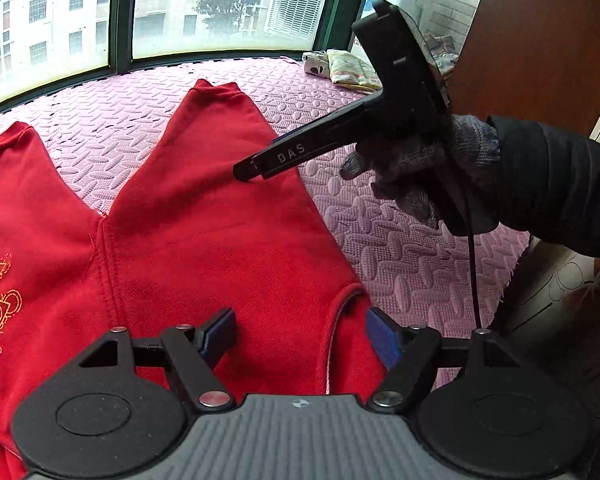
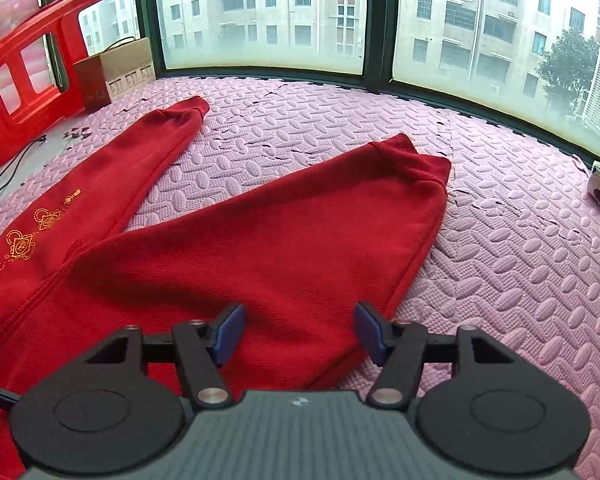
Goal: Fold clothes
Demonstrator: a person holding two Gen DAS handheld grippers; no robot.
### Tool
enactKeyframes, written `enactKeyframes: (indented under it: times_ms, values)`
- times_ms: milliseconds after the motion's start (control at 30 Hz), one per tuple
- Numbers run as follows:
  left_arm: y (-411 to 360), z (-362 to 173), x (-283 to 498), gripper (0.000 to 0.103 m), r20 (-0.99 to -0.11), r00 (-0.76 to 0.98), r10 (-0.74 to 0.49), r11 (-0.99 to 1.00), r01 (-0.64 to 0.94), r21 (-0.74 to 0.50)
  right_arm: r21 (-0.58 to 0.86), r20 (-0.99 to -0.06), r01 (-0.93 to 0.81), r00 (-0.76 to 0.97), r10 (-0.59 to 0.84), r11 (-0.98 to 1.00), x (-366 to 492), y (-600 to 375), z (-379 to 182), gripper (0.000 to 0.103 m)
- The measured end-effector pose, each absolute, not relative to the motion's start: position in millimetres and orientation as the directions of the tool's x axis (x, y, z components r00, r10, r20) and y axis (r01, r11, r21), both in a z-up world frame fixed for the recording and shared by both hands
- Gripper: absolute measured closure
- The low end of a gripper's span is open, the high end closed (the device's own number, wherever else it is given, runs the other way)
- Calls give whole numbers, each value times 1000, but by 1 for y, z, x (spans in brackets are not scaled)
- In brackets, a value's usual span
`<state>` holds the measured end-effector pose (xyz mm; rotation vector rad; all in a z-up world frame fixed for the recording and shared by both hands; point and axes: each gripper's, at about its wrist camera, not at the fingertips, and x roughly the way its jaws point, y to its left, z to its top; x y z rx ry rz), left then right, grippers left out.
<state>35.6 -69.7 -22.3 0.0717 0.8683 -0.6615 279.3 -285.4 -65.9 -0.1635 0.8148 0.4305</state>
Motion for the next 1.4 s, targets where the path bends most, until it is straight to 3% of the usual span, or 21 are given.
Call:
enactKeyframes:
  times_ms: [467,733,833,1167,1400]
  values:
    - [-71,-23,40,28,-731,444,-518,795,566,-219,47,-711,-512,586,389,857,356,-245,-74,41]
    - [-71,-19,41,28,-732,435,-523,788,573,-223,72,-716,-352,633,294,933,404,-298,-78,41]
    - [-75,-14,36,28,-730,435,-528,781,585,-216,82,-718,-286,648,255,955,422,-319,-79,47]
    - [-88,-5,16,28,-728,451,-517,761,632,-148,147,-716,-155,665,213,977,426,-346,-73,47]
    - [-98,-5,8,30,-756,447,-478,740,669,-72,230,-743,-122,619,255,966,425,-355,-83,56]
